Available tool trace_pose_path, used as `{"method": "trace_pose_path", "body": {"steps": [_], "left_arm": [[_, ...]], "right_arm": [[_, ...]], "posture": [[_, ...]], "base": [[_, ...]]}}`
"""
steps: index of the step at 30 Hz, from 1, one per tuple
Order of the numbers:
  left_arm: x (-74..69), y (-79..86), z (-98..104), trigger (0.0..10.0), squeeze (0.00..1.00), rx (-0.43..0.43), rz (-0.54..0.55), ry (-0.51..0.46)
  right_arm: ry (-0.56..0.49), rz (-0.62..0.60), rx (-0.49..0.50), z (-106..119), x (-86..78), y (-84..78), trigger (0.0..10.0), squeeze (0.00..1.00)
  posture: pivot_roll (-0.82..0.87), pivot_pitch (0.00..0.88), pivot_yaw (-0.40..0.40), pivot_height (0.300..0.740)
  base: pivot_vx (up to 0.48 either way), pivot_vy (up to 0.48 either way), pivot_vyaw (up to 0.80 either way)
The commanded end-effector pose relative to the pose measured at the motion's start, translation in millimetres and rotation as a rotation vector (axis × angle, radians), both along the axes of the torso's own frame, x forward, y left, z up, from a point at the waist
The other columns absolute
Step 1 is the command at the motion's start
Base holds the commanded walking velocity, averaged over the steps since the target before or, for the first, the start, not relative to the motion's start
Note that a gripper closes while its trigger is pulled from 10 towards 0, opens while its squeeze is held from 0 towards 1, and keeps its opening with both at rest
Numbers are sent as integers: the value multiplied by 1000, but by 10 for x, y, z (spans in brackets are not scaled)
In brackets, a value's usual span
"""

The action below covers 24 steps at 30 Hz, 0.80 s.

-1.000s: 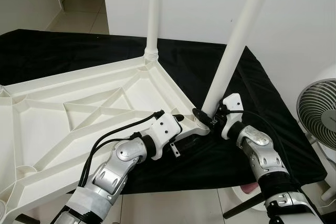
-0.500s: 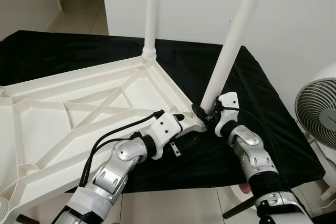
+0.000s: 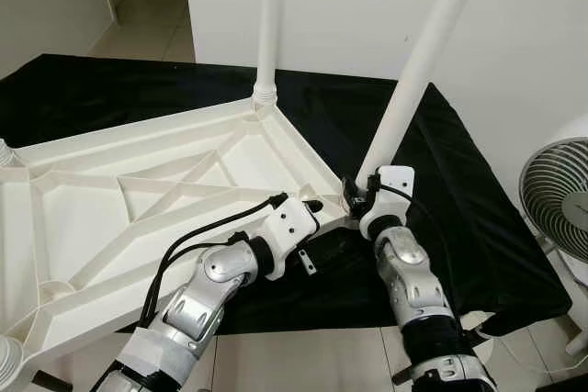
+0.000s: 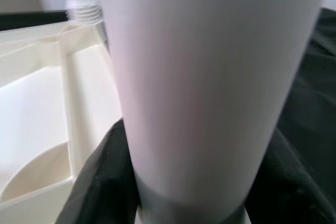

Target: Building children table

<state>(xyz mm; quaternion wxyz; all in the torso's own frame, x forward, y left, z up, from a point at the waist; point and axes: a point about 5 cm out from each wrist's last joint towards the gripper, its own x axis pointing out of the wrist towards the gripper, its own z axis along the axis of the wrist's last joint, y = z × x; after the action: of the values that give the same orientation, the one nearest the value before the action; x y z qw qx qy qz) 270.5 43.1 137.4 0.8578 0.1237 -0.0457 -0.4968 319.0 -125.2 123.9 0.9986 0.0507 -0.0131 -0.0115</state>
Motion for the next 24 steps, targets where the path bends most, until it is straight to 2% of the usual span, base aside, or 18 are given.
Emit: {"method": "trace_pose_path", "body": {"steps": [1,3,10,11,18,21,22,24], "left_arm": [[-37,-27,-10,10000,0,3,-33,15],[-45,-39,-15,10000,0,1,-36,18],[-38,-52,-12,10000,0,-5,-35,19],[-37,-58,-9,10000,0,-7,-35,18],[-30,-60,-2,10000,0,-8,-33,18],[-29,-61,2,10000,0,-7,-35,17],[-25,-56,4,10000,0,-7,-33,16],[-25,-56,4,10000,0,-7,-33,16]], "right_arm": [[87,-121,22,-168,-79,-109,10000,0],[96,-147,34,-156,-115,-56,10000,0],[97,-140,21,-118,-131,-40,10000,0],[95,-135,33,-115,-139,-33,10000,1000],[37,-58,34,-56,-138,-88,10000,1000],[2,28,29,-11,-104,-144,10000,1000],[-8,113,2,11,-73,-185,10000,1000],[-8,113,2,11,-73,-185,10000,1000]], "posture": [[110,49,-57,740],[108,49,-59,740],[100,48,-61,740],[99,48,-61,740],[95,48,-58,740],[95,48,-57,740],[97,46,-59,740],[97,46,-59,740]], "base": [[0,0,0],[0,0,0],[0,0,0],[0,0,0],[0,0,0],[0,0,0],[0,0,0],[0,0,0]]}}
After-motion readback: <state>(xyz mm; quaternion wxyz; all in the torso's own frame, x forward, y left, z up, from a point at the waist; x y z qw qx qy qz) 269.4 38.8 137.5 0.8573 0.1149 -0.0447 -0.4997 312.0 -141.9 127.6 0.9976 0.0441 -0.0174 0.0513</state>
